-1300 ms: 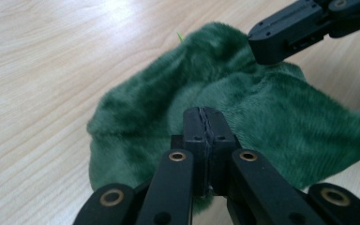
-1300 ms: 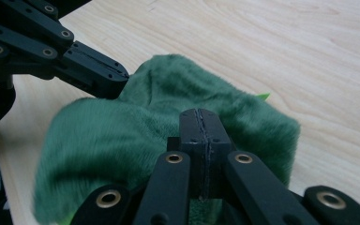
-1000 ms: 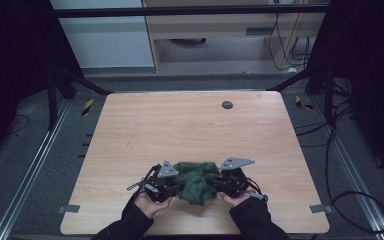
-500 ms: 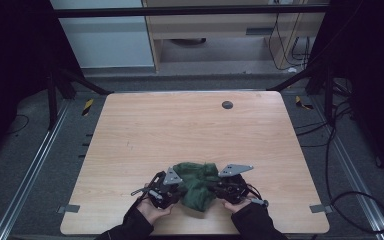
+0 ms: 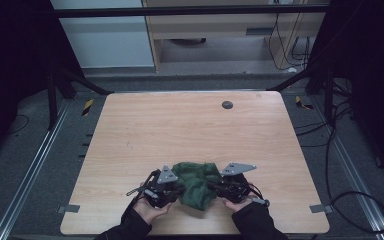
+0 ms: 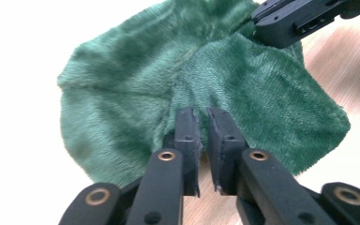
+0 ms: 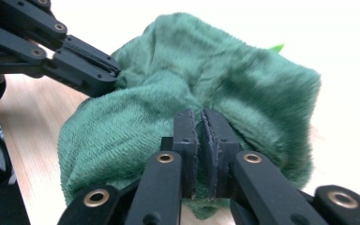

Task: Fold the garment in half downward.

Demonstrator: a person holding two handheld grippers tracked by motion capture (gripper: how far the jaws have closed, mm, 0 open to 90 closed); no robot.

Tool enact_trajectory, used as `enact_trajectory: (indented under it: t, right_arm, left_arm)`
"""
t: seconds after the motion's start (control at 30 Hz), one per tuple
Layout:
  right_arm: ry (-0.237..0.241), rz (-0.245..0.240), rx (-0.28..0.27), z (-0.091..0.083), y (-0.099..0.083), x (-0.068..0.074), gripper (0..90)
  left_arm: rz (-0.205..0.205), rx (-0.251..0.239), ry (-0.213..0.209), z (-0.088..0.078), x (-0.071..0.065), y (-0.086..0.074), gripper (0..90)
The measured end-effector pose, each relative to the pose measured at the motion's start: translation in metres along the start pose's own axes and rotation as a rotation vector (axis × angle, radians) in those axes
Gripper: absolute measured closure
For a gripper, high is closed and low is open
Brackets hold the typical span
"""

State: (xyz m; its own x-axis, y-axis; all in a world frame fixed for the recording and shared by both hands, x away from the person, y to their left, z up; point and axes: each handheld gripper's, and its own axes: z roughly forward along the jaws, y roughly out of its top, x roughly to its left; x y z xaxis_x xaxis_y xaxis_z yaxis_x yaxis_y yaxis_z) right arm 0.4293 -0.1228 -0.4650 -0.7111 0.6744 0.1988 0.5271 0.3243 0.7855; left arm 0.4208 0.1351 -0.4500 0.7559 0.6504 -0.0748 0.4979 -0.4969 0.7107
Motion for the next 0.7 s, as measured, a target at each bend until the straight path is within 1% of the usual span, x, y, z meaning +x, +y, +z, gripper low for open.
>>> enact_trajectory:
  t: [0.1, 0.2, 0.23, 0.37, 0.4, 0.43, 0.47, 0.6, 0.7]
  right_arm:
    - [-0.02, 0.001, -0.027, -0.006, 0.002, -0.004, 79.1]
    - [-0.059, 0.015, -0.065, -0.015, 0.004, -0.012, 70.8]
    - [-0.059, 0.015, -0.065, -0.015, 0.004, -0.012, 70.8]
    - [-0.111, 0.027, -0.084, -0.022, 0.003, -0.021, 63.2]
    - [-0.133, 0.04, -0.087, -0.025, 0.002, -0.025, 59.6]
    - [-0.133, 0.04, -0.087, -0.025, 0.002, -0.025, 59.6]
    - [-0.146, 0.044, -0.087, -0.027, 0.002, -0.028, 57.9]
    - [-0.195, 0.066, -0.089, -0.032, -0.002, -0.038, 51.6]
    - [-0.226, 0.084, -0.087, -0.035, -0.006, -0.045, 46.8]
  left_arm:
    - [-0.015, -0.029, 0.024, -0.009, 0.007, 0.0, 76.1]
    - [-0.043, -0.052, 0.043, -0.017, 0.015, -0.002, 70.2]
    - [-0.051, -0.055, 0.048, -0.02, 0.018, -0.003, 70.2]
    - [-0.082, -0.071, 0.08, -0.028, 0.03, -0.008, 65.1]
    - [-0.087, -0.074, 0.091, -0.03, 0.033, -0.01, 61.8]
    - [-0.095, -0.077, 0.101, -0.031, 0.036, -0.011, 61.8]
    - [-0.105, -0.083, 0.11, -0.033, 0.039, -0.013, 60.1]
    - [-0.12, -0.086, 0.157, -0.039, 0.051, -0.02, 51.0]
    - [-0.142, -0.087, 0.173, -0.043, 0.06, -0.026, 46.0]
